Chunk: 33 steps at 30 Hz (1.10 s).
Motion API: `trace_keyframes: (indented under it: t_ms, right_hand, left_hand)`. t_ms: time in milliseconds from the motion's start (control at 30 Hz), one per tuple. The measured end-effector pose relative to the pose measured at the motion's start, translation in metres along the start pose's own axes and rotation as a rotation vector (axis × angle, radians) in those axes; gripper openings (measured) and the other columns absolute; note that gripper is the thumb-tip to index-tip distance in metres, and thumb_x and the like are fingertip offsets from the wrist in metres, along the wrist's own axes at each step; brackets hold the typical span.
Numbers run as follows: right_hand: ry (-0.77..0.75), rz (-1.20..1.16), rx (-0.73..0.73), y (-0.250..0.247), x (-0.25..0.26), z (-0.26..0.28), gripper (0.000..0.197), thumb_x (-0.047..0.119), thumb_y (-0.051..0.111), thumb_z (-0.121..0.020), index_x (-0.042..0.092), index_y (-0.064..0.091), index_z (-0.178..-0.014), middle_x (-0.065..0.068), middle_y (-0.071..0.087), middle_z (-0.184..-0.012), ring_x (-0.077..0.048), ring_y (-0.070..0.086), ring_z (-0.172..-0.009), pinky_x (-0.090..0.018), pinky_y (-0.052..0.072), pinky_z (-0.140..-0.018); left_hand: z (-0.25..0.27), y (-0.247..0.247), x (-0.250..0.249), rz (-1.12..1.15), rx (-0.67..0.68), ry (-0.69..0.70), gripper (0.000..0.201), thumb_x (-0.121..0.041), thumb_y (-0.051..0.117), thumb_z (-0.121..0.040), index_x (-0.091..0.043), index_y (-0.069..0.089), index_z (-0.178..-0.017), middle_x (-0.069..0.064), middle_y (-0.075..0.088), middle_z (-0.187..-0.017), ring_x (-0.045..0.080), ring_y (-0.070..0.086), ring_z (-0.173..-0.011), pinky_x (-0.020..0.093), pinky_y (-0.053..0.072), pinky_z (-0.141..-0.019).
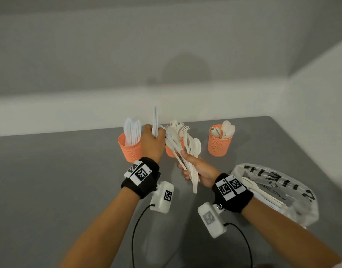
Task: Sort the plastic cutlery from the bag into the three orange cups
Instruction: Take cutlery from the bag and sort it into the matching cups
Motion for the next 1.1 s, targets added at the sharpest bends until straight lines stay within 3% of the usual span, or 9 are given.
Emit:
trace_keyframes:
  t_ms: [133, 300, 433, 533, 633, 733, 900, 967, 1100]
  right_hand:
    - [0.085, -0.023, 0.04, 0.002, -0.004, 0.0, 0.021, 0.035, 0.045, -0.096, 0.017, 0.054, -0.103, 0.0, 0.064, -0.067, -0.006, 0.044, -0.04, -0.016, 0.04, -0.04]
    - [0.039, -0.04, 0.009, -0.001, -0.002, -0.006, 0.022, 0.032, 0.046, -0.096, 0.015, 0.058, -0.103, 0.003, 0.048, -0.059, -0.006, 0.041, -0.043, -0.015, 0.038, -0.042]
    - [-0.035, -0.091, -0.092, -0.008, 0.003, -0.01, 0.017, 0.03, 0.046, -0.096, 0.016, 0.056, -0.093, -0.001, 0.045, -0.063, -0.006, 0.042, -0.042, -0.016, 0.038, -0.04]
    - [-0.058, -0.108, -0.132, -0.01, 0.004, -0.014, 0.02, 0.03, 0.046, -0.097, 0.015, 0.057, -0.09, -0.002, 0.047, -0.063, -0.006, 0.044, -0.04, -0.017, 0.039, -0.04]
    - [-0.078, -0.063, -0.111, -0.003, 0.004, -0.016, 0.018, 0.028, 0.045, -0.098, 0.016, 0.056, -0.091, -0.002, 0.046, -0.062, -0.006, 0.044, -0.04, -0.017, 0.038, -0.04]
    - [-0.091, -0.066, -0.15, -0.006, 0.005, -0.019, 0.014, 0.019, 0.044, -0.098, 0.015, 0.056, -0.091, -0.001, 0.05, -0.062, -0.006, 0.046, -0.043, -0.017, 0.039, -0.04]
    - [-0.08, -0.088, -0.259, -0.035, 0.0, -0.02, 0.012, 0.016, 0.043, -0.099, 0.017, 0.051, -0.09, -0.003, 0.044, -0.066, -0.005, 0.046, -0.039, -0.018, 0.042, -0.04]
    - [-0.076, -0.069, -0.252, -0.042, -0.001, -0.02, 0.008, 0.018, 0.045, -0.098, 0.019, 0.051, -0.092, -0.002, 0.045, -0.067, -0.004, 0.045, -0.038, -0.018, 0.042, -0.039]
    - [-0.02, 0.008, -0.187, -0.044, 0.0, -0.023, 0.007, 0.027, 0.045, -0.097, 0.022, 0.05, -0.096, 0.002, 0.044, -0.064, -0.002, 0.036, -0.037, -0.015, 0.035, -0.038]
  left_hand:
    - [0.001, 0.003, -0.003, -0.007, -0.025, 0.026, 0.008, -0.011, 0.047, -0.092, -0.006, 0.042, -0.091, -0.003, 0.048, -0.068, 0.012, 0.047, -0.06, 0.013, 0.038, -0.052]
    - [0.001, 0.004, -0.009, -0.057, -0.023, 0.075, 0.026, -0.012, 0.06, -0.086, -0.006, 0.047, -0.108, -0.008, 0.052, -0.07, 0.004, 0.052, -0.061, 0.008, 0.042, -0.054]
    - [0.01, 0.002, -0.013, -0.057, -0.037, 0.142, 0.015, -0.013, 0.065, -0.083, -0.005, 0.059, -0.093, 0.002, 0.06, -0.073, 0.014, 0.056, -0.064, 0.017, 0.045, -0.057]
    - [0.023, 0.007, -0.003, 0.088, -0.064, 0.076, 0.004, -0.01, 0.062, -0.086, -0.007, 0.06, -0.087, -0.002, 0.06, -0.071, 0.001, 0.058, -0.062, 0.007, 0.045, -0.055]
    - [0.033, 0.02, 0.015, 0.147, -0.038, -0.026, 0.014, -0.01, 0.055, -0.091, -0.014, 0.057, -0.077, -0.004, 0.057, -0.067, -0.005, 0.056, -0.055, 0.009, 0.045, -0.056]
    - [0.033, 0.015, 0.031, 0.284, -0.092, -0.175, 0.028, -0.015, 0.046, -0.096, -0.014, 0.054, -0.069, -0.001, 0.054, -0.062, 0.006, 0.052, -0.052, 0.014, 0.044, -0.052]
    - [0.015, -0.016, 0.078, 0.606, -0.151, -0.444, 0.035, -0.028, 0.043, -0.098, -0.012, 0.046, -0.067, -0.007, 0.044, -0.037, 0.008, 0.048, -0.035, 0.02, 0.048, -0.044]
    - [0.002, -0.035, 0.095, 0.53, -0.141, -0.446, 0.03, -0.026, 0.045, -0.098, -0.012, 0.049, -0.071, -0.01, 0.039, -0.034, 0.006, 0.039, -0.03, 0.018, 0.041, -0.038]
    - [-0.044, -0.08, 0.096, 0.19, -0.229, -0.347, 0.042, -0.038, 0.06, -0.088, -0.016, 0.044, -0.056, -0.01, 0.038, -0.029, 0.006, 0.036, -0.029, 0.016, 0.033, -0.038]
Point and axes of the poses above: each hand's wrist, its own z-axis away from the middle knuckle, its own y-axis out of the palm, x = y × z, the point moved 8 cm from there along -z, towards the middle knuckle
